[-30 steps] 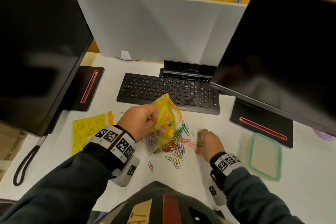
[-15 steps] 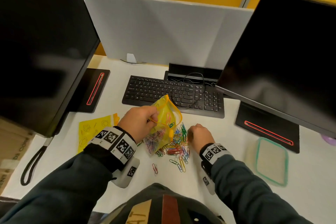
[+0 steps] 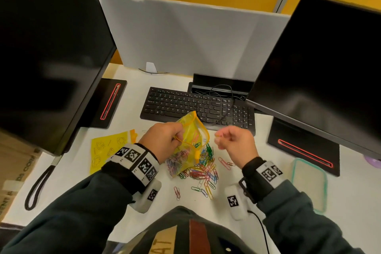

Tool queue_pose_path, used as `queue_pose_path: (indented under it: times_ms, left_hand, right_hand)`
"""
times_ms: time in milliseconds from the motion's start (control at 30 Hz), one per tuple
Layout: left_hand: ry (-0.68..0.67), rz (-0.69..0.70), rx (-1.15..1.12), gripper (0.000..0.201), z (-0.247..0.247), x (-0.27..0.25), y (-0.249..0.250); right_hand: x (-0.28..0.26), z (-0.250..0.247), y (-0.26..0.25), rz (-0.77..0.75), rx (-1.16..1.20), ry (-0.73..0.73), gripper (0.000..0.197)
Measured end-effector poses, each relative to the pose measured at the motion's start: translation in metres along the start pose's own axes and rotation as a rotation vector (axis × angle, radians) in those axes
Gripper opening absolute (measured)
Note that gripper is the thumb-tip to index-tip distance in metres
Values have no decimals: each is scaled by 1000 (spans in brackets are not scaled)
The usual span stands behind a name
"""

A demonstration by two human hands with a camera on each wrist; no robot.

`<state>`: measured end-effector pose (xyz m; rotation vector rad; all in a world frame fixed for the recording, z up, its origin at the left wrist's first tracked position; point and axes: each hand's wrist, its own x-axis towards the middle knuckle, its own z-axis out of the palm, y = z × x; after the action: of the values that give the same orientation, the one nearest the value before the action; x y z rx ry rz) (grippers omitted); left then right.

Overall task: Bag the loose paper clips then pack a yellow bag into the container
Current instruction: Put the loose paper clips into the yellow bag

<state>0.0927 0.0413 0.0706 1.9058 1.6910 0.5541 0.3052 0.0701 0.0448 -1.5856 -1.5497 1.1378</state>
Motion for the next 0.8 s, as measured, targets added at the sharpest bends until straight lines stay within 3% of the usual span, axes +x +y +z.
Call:
queue_pose_path:
  times_ms: [100, 200, 333, 400, 467, 500, 567, 633, 733, 800]
  left_hand:
    - [-27, 11, -17, 17, 5, 2, 5]
    - [-34, 22, 4, 13, 4, 4, 11]
    - [-1, 12, -16, 16, 1, 5, 4]
    - [15, -12, -18, 21, 0, 5, -1]
    - [32, -15, -18, 29, -1, 3, -2]
    - [38, -13, -18, 30, -2, 2, -3]
    - [53, -24, -25, 31, -3, 1, -4]
    - [60, -38, -21, 30, -4, 0, -6]
    - [53, -52, -5, 24, -6, -3, -9]
    - [56, -68, -5, 29, -7, -7, -11]
  right_hand:
    - [0, 6, -34, -128, 90, -42, 20]
    - [2, 15, -42, -162, -21, -143, 19]
    - [0, 7, -30, -159, 81, -15, 18]
    - [-4, 2, -12, -119, -26, 31, 14]
    - [-16, 7, 15, -107, -370, -72, 16]
    - [-24, 14, 28, -177, -557, -179, 20]
    - [-42, 33, 49, -446, -814, -494, 30]
    - [-58, 51, 66, -644, -924, -733, 34]
    - [-68, 66, 76, -704, -1087, -839, 43]
    - [-70, 68, 77, -687, -1223, -790, 48]
